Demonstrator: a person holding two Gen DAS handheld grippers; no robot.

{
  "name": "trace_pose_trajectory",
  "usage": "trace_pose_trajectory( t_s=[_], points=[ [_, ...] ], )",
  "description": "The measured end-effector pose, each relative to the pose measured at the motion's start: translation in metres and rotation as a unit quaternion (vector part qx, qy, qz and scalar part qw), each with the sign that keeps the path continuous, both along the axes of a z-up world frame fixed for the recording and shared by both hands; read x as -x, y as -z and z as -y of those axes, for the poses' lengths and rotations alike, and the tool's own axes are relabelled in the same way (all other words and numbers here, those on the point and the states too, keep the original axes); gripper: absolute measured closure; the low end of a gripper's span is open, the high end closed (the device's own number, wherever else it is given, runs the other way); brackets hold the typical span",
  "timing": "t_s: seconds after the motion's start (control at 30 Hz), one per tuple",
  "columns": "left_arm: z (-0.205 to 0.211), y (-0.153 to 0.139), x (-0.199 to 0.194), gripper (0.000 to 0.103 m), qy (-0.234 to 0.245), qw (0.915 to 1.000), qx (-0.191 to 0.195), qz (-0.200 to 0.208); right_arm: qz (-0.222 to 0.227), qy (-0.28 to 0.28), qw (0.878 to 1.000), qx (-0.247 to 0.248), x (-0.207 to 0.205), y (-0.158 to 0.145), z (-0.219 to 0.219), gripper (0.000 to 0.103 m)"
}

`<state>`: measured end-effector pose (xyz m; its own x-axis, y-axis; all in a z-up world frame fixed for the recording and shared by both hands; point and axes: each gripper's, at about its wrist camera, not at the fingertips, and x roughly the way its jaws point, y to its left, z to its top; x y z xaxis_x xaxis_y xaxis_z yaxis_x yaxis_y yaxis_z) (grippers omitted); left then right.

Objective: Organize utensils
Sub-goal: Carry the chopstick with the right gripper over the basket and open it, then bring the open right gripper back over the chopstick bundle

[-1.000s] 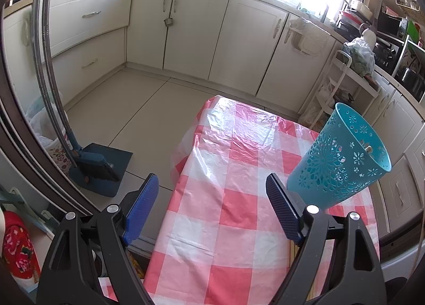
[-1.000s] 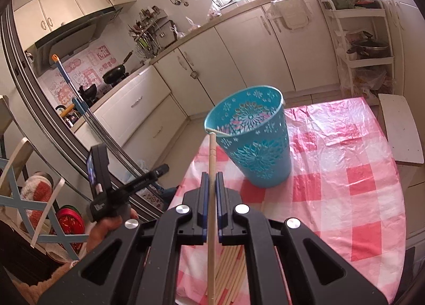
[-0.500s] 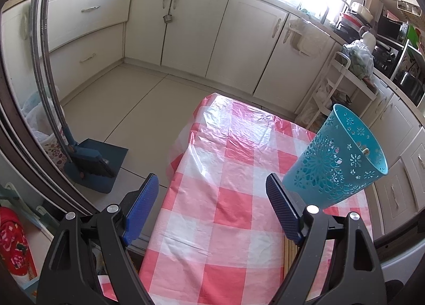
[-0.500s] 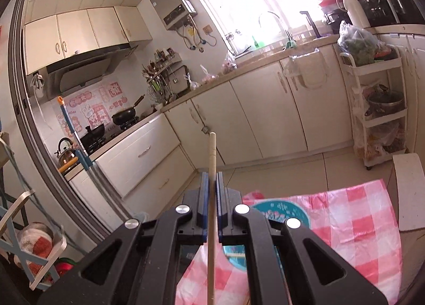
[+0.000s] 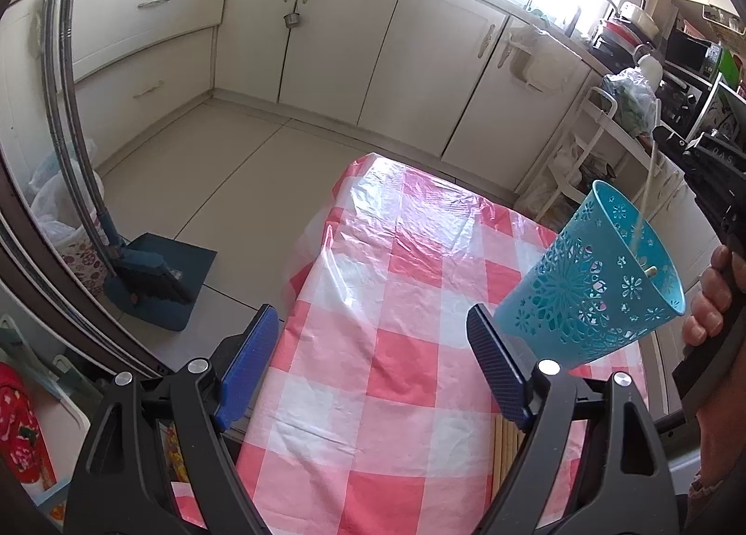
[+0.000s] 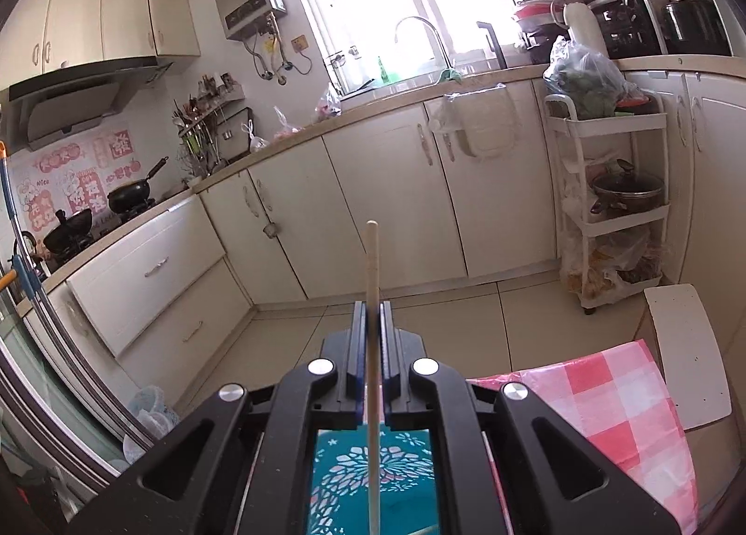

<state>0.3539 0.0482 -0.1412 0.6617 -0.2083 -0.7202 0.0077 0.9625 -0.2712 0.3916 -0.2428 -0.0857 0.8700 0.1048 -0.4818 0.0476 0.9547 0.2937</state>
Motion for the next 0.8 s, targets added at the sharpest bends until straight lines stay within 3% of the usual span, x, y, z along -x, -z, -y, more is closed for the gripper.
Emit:
trace_pose_trajectory(
  t_s=[0.27, 0.43, 0.63, 0.8],
  points=[
    [-0.002, 0.001, 0.000, 0.024, -0.007, 1.0000, -0.006, -0.002, -0.024, -0.019, 0.999, 0.017, 0.023, 0.010, -0.006, 0.094],
    [-0.009, 0.001, 0.001, 0.024, -0.016, 0.9999, 0.000, -0.001, -0.008, -0.020, 0.999, 0.033, 0.058, 0.000, -0.006, 0.074],
    [-0.013, 0.000, 0.003, 0.024, -0.020, 0.9998, 0.006, 0.002, -0.001, -0.018, 0.999, 0.034, 0.100, -0.012, -0.003, 0.073],
    [-0.013, -0.003, 0.006, 0.024, -0.020, 0.9997, 0.016, 0.005, -0.030, -0.023, 0.999, 0.029, 0.130, 0.004, -0.006, 0.073]
  ],
)
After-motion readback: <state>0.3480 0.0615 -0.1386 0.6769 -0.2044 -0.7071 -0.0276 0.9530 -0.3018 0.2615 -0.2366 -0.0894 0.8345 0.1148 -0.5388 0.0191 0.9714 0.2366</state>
